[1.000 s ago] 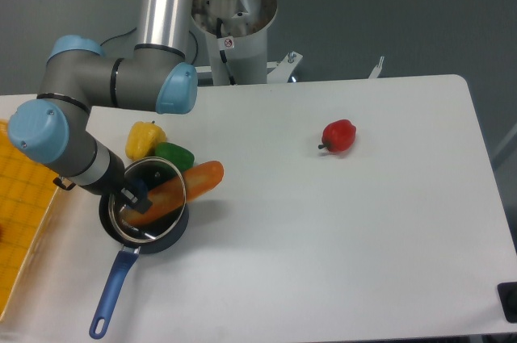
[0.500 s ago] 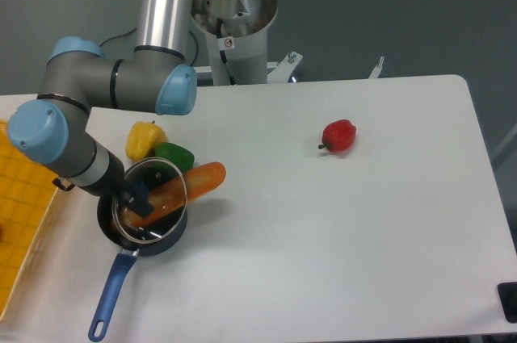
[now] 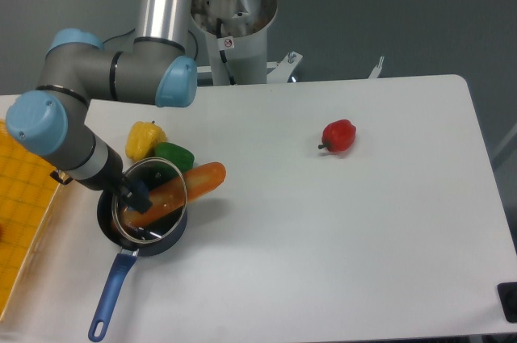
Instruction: Close the pot lid
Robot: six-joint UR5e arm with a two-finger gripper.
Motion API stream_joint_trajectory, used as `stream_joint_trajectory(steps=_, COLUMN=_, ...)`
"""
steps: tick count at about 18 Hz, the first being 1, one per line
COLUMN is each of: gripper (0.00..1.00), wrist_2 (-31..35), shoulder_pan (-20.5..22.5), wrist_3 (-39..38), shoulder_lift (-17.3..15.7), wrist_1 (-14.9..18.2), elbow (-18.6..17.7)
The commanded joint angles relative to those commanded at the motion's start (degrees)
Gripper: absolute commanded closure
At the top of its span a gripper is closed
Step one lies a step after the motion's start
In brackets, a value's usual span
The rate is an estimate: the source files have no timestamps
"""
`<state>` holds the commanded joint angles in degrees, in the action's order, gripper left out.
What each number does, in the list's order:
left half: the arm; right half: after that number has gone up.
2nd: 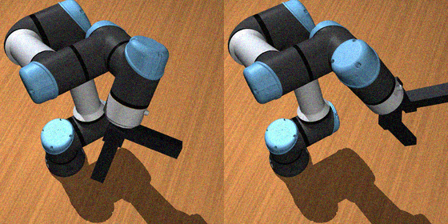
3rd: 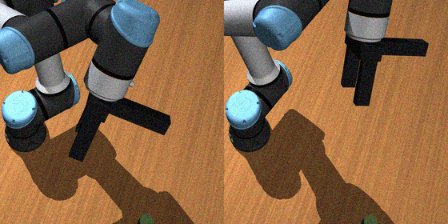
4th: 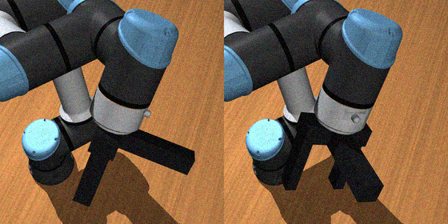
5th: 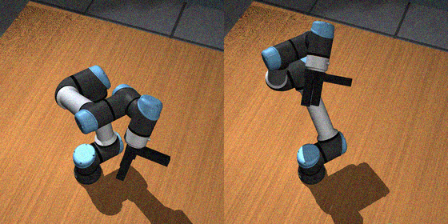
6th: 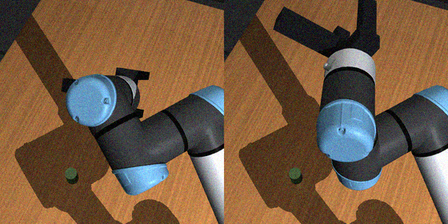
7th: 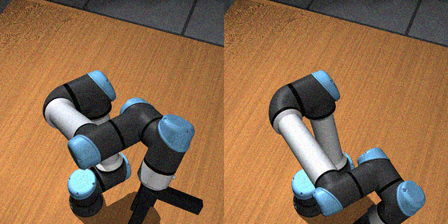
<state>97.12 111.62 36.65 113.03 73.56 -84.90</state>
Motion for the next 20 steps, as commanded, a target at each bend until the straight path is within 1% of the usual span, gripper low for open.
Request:
stream_joint_trajectory(steps=2, gripper=0.00, wrist_2=-0.09, shoulder_pan=1.40, wrist_3=0.18, shoulder_lift=-1.67, wrist_1=-0.09, elbow=0.00)
stream_joint_trajectory(steps=4, gripper=0.00, wrist_2=0.00, shoulder_pan=4.03, wrist_3=2.27, shoulder_lift=-3.69, wrist_1=-0.09, elbow=0.00)
stream_joint_trajectory(steps=7, gripper=0.00, wrist_2=0.70, shoulder_pan=8.25, wrist_3=13.41, shoulder_lift=-5.71, wrist_1=0.35, elbow=-0.87)
stream_joint_trajectory(steps=10, gripper=0.00, wrist_2=0.79, shoulder_pan=14.75, wrist_3=22.39, shoulder_lift=-7.82, wrist_1=1.14, elbow=-2.90)
stream_joint_trajectory(steps=11, gripper=0.00, wrist_2=0.79, shoulder_pan=17.03, wrist_3=24.85, shoulder_lift=-8.18, wrist_1=2.01, elbow=-2.90)
stream_joint_trajectory(steps=13, gripper=0.00, wrist_2=1.57, shoulder_pan=21.69, wrist_3=30.65, shoulder_lift=-10.19, wrist_1=3.68, elbow=-2.99)
stream_joint_trajectory(steps=15, gripper=0.00, wrist_2=3.50, shoulder_pan=28.01, wrist_3=38.46, shoulder_lift=-12.30, wrist_1=5.01, elbow=-2.81)
stream_joint_trajectory(steps=17, gripper=0.00, wrist_2=3.60, shoulder_pan=33.81, wrist_3=46.02, shoulder_lift=-13.45, wrist_1=5.45, elbow=-2.72)
stream_joint_trajectory(steps=19, gripper=0.00, wrist_2=3.51, shoulder_pan=40.14, wrist_3=55.33, shoulder_lift=-13.80, wrist_1=5.54, elbow=-2.20)
stream_joint_trajectory(steps=20, gripper=0.00, wrist_2=3.69, shoulder_pan=42.35, wrist_3=59.46, shoulder_lift=-13.89, wrist_1=5.45, elbow=-2.11)
